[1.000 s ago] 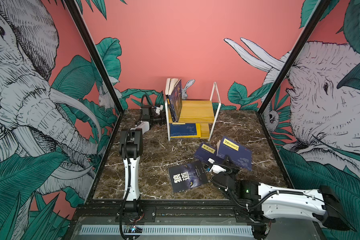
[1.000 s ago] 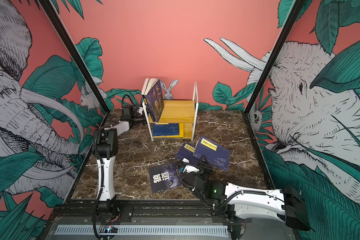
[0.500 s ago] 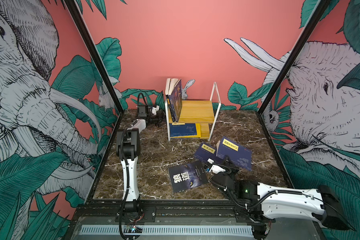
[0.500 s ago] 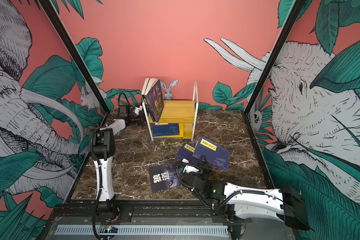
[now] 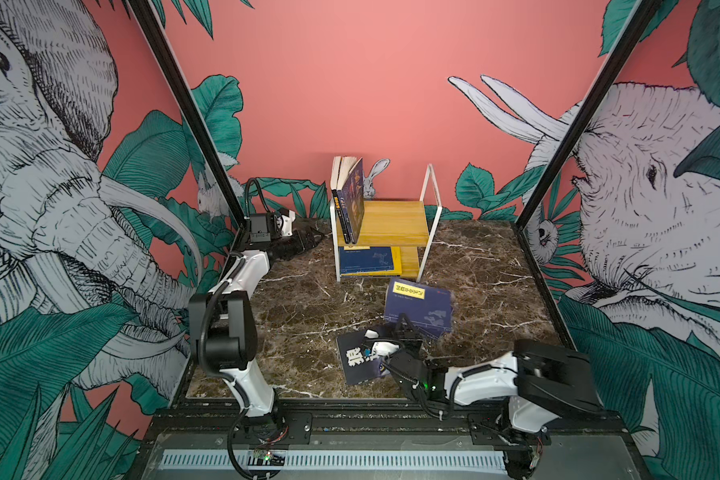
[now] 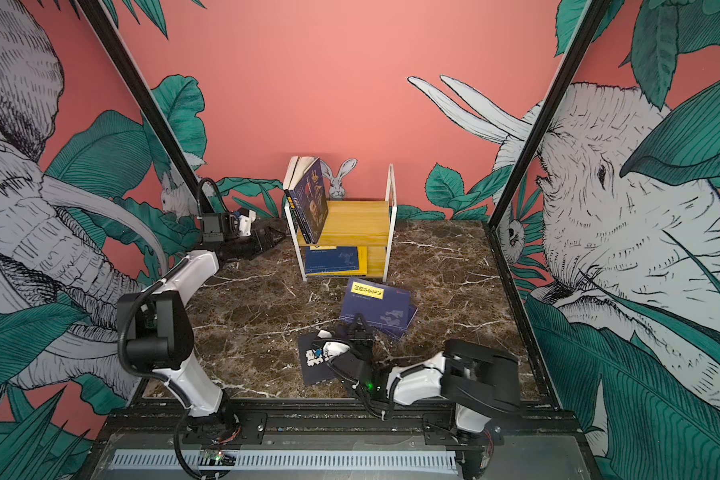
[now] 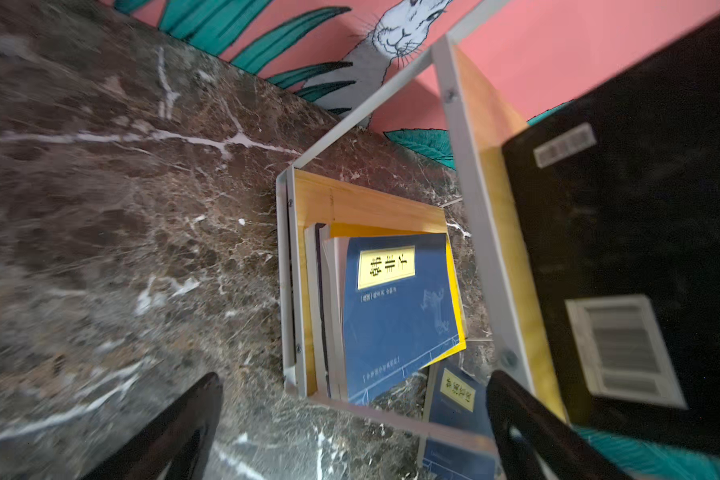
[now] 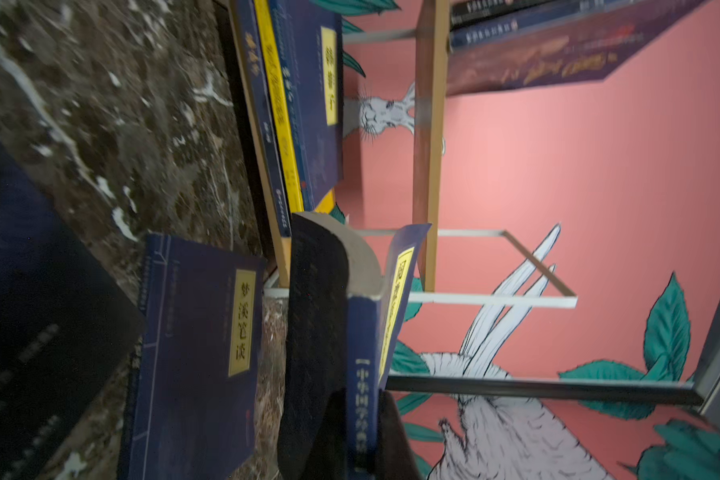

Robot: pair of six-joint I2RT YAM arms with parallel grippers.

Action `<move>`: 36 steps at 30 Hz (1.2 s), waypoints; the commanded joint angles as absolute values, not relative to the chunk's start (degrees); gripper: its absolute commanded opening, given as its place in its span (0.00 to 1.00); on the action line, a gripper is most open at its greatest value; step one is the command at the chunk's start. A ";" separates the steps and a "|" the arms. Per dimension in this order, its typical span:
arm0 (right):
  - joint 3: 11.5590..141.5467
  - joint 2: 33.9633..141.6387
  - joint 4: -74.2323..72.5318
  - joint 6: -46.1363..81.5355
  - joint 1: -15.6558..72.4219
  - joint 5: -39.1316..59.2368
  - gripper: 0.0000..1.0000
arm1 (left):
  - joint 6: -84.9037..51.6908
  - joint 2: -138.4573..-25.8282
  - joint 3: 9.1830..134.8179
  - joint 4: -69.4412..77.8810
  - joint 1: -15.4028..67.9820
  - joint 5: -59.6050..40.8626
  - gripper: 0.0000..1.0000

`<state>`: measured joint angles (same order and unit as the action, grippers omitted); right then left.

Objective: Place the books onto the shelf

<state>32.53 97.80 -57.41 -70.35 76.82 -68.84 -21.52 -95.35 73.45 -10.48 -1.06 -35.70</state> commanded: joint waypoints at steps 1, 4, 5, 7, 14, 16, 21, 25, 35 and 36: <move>35.79 104.53 -80.86 -91.72 77.12 -68.50 0.00 | -14.16 -84.42 66.11 -9.90 -0.95 -26.56 1.00; 38.65 108.97 -80.86 -92.08 77.08 -66.38 0.00 | -10.22 -75.60 60.19 -12.53 -0.97 -24.49 1.00; 39.47 109.88 -80.84 -92.51 76.92 -65.71 0.00 | -9.00 -72.35 58.32 -14.31 -1.03 -24.24 1.00; 40.88 110.81 -80.86 -93.23 75.84 -64.94 0.00 | -6.14 -66.35 54.11 -16.87 -1.11 -24.58 1.00; 42.98 112.26 -80.86 -91.96 70.68 -59.31 0.00 | 3.34 -48.19 41.18 -20.66 -2.09 -27.66 1.00; 43.98 113.09 -80.85 -91.94 69.83 -56.85 0.00 | 2.17 -46.25 38.56 -18.63 -4.35 -29.09 1.00; 48.51 116.26 -80.86 -91.56 66.71 -51.41 0.00 | 2.93 -44.20 34.70 -14.20 -6.60 -31.07 1.00; 52.26 117.90 -77.86 -89.10 64.53 -47.95 0.00 | 3.38 -44.63 34.31 -12.47 -6.07 -30.44 1.00; 60.86 120.19 -60.37 -79.47 59.82 -40.33 0.00 | 5.82 -43.27 32.52 -11.91 -5.01 -30.82 0.99; 61.55 120.10 -58.29 -78.40 59.30 -39.56 0.00 | 5.85 -43.41 32.68 -11.82 -4.85 -30.93 0.99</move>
<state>59.35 119.20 -61.52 -81.21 60.66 -42.44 3.90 -44.27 33.39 -13.32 -5.26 -29.85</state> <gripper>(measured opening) 0.089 0.993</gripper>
